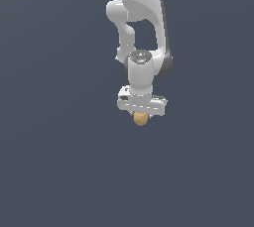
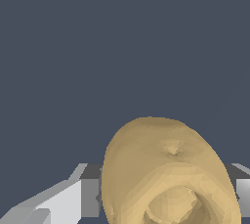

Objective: Pick up the object and move it to a goal position.

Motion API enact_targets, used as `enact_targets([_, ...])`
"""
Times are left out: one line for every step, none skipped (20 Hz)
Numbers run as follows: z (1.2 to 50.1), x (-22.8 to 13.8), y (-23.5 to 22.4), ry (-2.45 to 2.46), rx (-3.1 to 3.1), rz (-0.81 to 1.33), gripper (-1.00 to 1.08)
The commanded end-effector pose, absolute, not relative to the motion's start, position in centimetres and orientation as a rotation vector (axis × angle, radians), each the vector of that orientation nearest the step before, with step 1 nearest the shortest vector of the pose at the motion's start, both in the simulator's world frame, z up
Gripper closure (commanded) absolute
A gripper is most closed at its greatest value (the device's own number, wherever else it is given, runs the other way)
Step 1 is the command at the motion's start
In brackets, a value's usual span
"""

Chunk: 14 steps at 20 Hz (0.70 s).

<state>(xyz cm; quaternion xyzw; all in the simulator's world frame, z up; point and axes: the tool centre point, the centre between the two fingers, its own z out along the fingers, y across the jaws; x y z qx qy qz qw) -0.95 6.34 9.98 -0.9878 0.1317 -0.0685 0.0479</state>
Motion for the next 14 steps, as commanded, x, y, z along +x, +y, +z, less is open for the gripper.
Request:
enact_targets([11.2, -0.2, 5.4, 0.361, -2.995, -0.251, 1.08])
enact_targets([11.7, 0.0, 5.1, 0.346, -2.988, -0.267, 1.08])
enact_targets([12.2, 0.3, 4.8, 0.331, -2.981, -0.282, 1.08])
enact_targets([12.6, 0.5, 4.5, 0.316, -2.973, -0.297, 1.08])
enact_targets([13.1, 0.8, 4.2, 0.302, -2.966, -0.311, 1.08])
enact_targets([13.6, 1.0, 3.9, 0.288, -2.959, -0.325, 1.08])
enact_targets([14.0, 1.2, 3.6, 0.274, -2.952, -0.339, 1.08])
enact_targets([14.4, 1.4, 3.3, 0.260, -2.944, -0.352, 1.08])
enact_targets([14.9, 1.7, 3.0, 0.247, -2.937, -0.366, 1.08])
enact_targets([15.3, 1.9, 2.7, 0.233, -2.929, -0.379, 1.08])
enact_targets([15.7, 2.1, 2.4, 0.220, -2.922, -0.391, 1.08])
enact_targets([16.2, 2.3, 2.1, 0.207, -2.914, -0.404, 1.08])
enact_targets([16.6, 2.5, 1.8, 0.194, -2.907, -0.416, 1.08])
enact_targets([17.0, 2.7, 1.5, 0.182, -2.899, -0.429, 1.08])
